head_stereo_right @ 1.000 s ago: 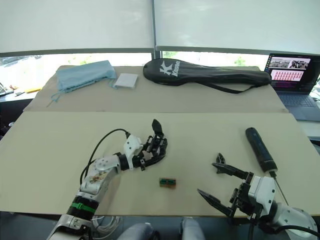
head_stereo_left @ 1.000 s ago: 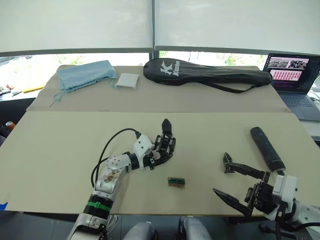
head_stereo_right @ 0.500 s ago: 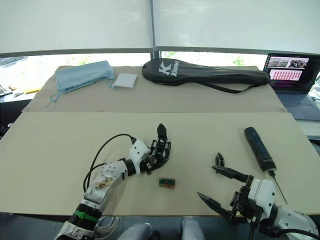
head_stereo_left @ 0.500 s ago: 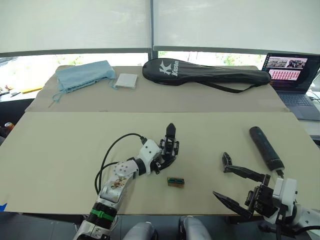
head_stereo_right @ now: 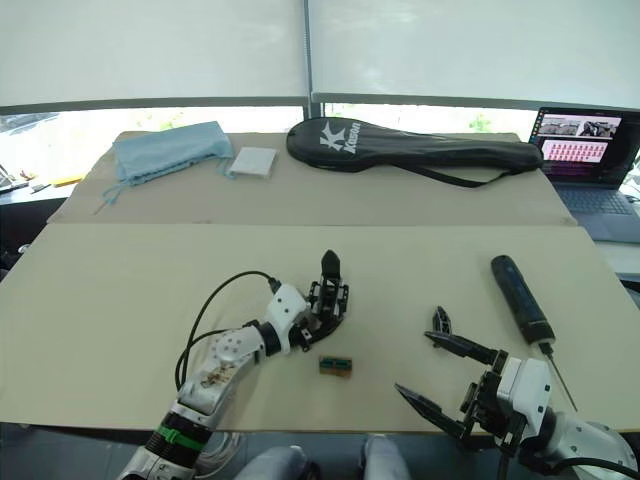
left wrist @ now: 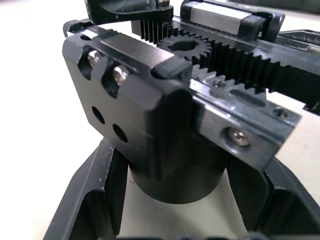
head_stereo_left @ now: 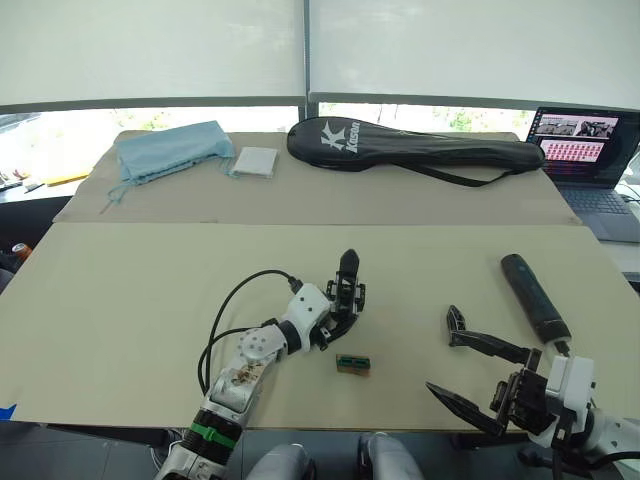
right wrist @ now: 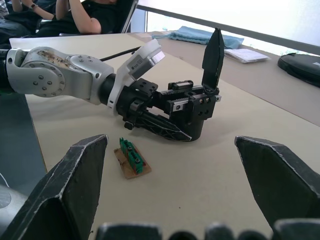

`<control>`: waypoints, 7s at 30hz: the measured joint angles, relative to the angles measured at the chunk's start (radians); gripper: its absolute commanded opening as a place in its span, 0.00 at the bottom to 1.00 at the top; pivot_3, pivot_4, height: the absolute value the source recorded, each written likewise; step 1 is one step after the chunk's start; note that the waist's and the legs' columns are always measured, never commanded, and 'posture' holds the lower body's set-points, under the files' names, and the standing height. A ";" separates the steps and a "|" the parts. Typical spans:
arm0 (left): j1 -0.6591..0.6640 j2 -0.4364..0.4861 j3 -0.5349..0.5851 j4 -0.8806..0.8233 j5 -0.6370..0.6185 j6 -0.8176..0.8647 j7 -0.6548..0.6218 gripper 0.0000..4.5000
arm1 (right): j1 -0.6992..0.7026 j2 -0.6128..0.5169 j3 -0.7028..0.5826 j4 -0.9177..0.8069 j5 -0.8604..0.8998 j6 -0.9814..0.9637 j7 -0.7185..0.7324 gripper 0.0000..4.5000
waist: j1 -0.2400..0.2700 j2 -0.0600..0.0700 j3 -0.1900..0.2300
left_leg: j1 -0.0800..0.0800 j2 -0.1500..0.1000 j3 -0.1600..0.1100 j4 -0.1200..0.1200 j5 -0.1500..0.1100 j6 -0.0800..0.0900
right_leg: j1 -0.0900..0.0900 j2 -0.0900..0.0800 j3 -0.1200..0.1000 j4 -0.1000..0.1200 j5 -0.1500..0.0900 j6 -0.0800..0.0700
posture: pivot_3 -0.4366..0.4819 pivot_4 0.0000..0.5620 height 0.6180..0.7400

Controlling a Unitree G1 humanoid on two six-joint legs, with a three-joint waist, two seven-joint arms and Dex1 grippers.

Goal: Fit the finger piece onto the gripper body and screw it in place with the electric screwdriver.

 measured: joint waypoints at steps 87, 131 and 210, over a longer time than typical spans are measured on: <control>0.000 0.511 0.369 -0.192 -0.585 0.128 -0.686 1.00 | -0.663 -0.445 0.008 0.054 0.844 1.499 -1.161 1.00 | -0.024 -0.005 0.003 | -0.008 0.002 -0.001 -0.001 0.004 0.006 | -0.006 -0.001 -0.002 -0.002 0.000 -0.003 | 0.48 0.27 1.00; -0.005 0.420 0.401 -0.307 -0.722 0.289 -0.446 1.00 | -0.830 -0.458 0.342 -0.021 0.779 1.234 -1.375 0.25 | -0.028 -0.005 0.001 | -0.016 0.002 0.001 0.002 0.006 0.006 | -0.017 0.001 -0.004 0.000 0.002 -0.004 | 0.48 0.27 1.00; -0.526 0.329 0.318 -0.079 -1.076 0.847 -0.439 0.00 | -1.404 -0.107 0.223 0.143 0.748 1.624 -0.460 0.99 | -0.030 -0.006 0.003 | -0.016 -0.001 0.000 0.009 0.007 0.004 | -0.020 -0.001 -0.001 0.012 0.001 -0.007 | 0.48 0.27 1.00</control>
